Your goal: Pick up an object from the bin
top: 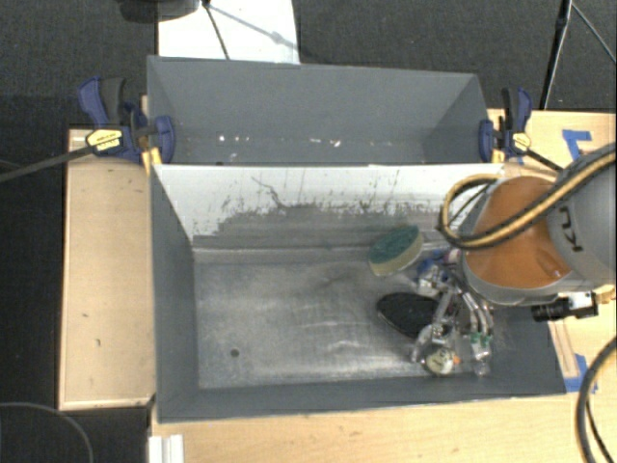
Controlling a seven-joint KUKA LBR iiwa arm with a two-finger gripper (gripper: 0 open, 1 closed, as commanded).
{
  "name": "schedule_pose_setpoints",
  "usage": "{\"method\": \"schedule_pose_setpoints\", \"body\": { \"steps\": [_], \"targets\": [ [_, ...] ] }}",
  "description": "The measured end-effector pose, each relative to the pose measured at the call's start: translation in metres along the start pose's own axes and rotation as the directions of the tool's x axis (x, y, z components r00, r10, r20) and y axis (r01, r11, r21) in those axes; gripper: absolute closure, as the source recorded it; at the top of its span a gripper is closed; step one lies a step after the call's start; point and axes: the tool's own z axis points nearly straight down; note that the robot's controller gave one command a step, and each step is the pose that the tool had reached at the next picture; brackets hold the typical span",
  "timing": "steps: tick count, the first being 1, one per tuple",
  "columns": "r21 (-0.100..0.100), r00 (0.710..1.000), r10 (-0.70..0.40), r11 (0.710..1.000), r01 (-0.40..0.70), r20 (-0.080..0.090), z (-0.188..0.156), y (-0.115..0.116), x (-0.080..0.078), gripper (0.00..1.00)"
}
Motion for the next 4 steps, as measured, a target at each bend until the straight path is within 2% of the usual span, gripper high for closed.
{"method": "schedule_pose_setpoints", "body": {
  "steps": [1, 2, 3, 4],
  "targets": [
    [0.001, 0.984, 0.179, 0.984, -0.179, 0.001, -0.029, 0.012, 0.012, 0.00],
    [0.001, 0.958, 0.286, 0.958, -0.286, 0.001, -0.041, 0.027, 0.005, 0.00],
    [0.001, 0.858, 0.514, 0.858, -0.514, -0.004, -0.001, 0.021, 0.000, 0.00],
    [0.001, 0.861, 0.509, 0.861, -0.509, -0.001, -0.002, 0.021, -0.001, 0.00]
  ]
}}
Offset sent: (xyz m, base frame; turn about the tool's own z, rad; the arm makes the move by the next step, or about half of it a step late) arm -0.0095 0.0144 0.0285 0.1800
